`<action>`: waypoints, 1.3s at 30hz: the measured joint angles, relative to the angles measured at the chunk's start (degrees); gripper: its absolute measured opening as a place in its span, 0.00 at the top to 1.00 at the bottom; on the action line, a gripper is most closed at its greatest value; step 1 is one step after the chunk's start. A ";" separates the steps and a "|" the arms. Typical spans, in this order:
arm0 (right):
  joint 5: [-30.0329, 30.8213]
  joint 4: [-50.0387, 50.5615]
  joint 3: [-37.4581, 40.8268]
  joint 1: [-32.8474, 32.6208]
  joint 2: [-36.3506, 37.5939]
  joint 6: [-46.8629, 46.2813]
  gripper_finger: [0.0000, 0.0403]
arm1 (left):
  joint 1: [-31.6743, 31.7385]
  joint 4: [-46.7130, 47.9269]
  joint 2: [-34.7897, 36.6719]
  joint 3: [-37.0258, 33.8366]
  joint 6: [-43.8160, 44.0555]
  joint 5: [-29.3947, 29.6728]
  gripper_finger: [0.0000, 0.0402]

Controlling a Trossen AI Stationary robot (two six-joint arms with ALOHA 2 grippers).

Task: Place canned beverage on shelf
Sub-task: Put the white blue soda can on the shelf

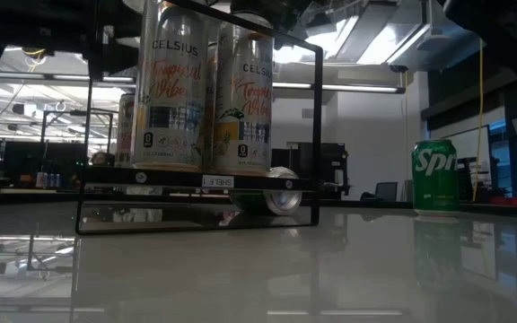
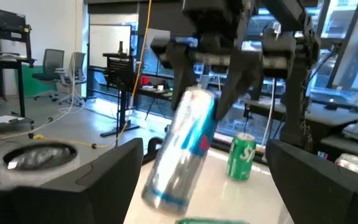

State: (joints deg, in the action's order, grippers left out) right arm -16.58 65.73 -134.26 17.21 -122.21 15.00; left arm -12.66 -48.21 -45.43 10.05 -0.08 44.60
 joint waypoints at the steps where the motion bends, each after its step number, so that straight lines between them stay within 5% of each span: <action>1: -0.08 -0.02 0.02 0.00 0.00 -0.02 0.42 | 0.77 0.09 -0.08 0.74 -0.17 -1.11 0.17; 7: -1.44 -0.19 0.02 -0.07 0.00 -2.78 0.42 | 5.34 8.13 -0.42 7.42 -2.91 -6.75 0.17; 19: -1.44 -0.15 0.02 -0.07 0.02 -10.02 0.42 | 14.42 41.37 -2.57 26.92 -0.07 -20.85 0.17; 31: -6.32 -0.18 0.04 -0.07 0.02 -13.70 0.42 | 24.28 65.92 -15.85 46.11 -2.68 -40.15 0.17; 39: -7.45 -0.26 0.04 -0.04 0.02 -13.53 0.42 | 29.19 72.02 -22.66 50.66 -5.10 -49.19 0.17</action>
State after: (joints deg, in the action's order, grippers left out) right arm -24.02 65.48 -134.21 17.17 -122.19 1.47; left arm 16.53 23.81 -68.09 60.71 -5.18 -4.59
